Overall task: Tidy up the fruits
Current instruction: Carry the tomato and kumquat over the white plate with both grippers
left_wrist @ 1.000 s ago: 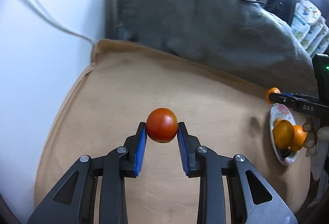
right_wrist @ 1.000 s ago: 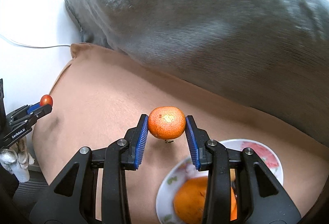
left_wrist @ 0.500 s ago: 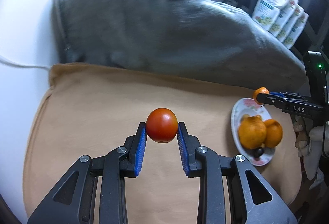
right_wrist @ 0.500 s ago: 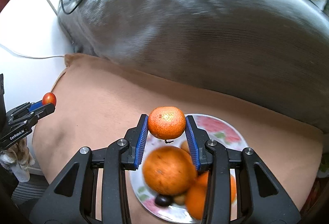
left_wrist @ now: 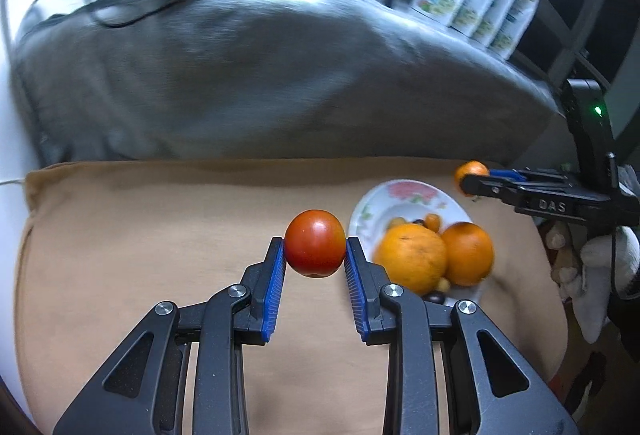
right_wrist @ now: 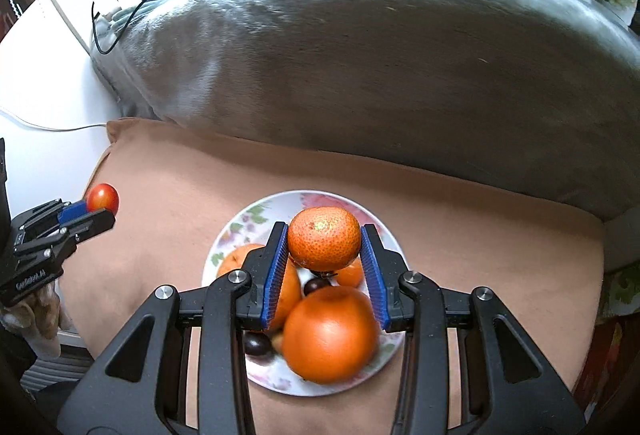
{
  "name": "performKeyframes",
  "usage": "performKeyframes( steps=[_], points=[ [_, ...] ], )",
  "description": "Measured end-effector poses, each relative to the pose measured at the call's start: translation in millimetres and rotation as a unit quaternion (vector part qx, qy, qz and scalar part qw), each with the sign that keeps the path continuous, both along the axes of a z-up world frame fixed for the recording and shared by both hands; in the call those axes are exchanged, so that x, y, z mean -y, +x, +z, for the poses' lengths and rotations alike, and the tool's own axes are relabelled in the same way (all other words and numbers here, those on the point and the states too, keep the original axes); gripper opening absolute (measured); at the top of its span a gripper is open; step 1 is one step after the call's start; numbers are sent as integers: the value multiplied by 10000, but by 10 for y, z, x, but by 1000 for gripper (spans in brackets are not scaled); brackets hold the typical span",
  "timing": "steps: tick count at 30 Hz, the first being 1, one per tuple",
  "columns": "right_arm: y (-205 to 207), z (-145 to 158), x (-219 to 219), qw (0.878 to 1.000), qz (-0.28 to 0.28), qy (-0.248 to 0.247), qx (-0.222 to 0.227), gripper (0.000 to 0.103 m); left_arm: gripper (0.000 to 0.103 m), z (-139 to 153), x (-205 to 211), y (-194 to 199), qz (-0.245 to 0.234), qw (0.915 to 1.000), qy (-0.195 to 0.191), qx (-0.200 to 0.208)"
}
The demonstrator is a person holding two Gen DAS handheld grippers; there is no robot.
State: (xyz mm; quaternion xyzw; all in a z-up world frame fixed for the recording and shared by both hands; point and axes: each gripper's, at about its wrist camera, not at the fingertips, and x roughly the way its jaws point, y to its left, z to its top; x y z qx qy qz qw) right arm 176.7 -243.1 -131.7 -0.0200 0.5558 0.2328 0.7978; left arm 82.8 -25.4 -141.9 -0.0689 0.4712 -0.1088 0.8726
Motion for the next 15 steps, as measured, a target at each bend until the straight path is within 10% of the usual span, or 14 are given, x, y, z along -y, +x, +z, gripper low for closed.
performKeyframes(
  steps=[15],
  points=[
    [45, -182, 140, 9995, 192, 115, -236, 38, 28, -89, 683, 256, -749, 9971, -1, -118]
  ],
)
